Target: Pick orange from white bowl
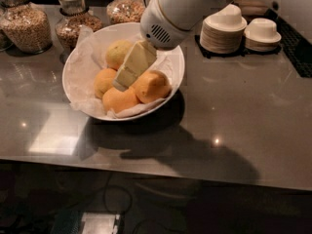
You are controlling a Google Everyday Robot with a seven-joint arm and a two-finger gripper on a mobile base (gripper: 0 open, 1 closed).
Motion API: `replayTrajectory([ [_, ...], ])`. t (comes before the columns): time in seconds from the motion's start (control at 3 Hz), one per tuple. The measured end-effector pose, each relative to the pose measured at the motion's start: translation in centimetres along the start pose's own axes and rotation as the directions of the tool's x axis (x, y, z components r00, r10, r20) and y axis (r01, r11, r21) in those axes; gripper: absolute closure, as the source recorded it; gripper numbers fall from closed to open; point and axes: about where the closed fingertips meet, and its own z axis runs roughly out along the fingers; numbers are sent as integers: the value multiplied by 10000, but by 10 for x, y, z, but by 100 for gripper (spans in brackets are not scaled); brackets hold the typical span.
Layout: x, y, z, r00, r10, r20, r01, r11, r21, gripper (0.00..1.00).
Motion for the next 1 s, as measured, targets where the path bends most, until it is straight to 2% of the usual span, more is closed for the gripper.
replayTrajectory([
  [0.33,11,7,15,9897,1352,-466,-1341,9906,268,0],
  [0.67,11,7,15,9897,1357,-465,-1346,9905,267,0],
  [1.0,21,8,24,9772,2108,-234,-2108,9775,14,0],
])
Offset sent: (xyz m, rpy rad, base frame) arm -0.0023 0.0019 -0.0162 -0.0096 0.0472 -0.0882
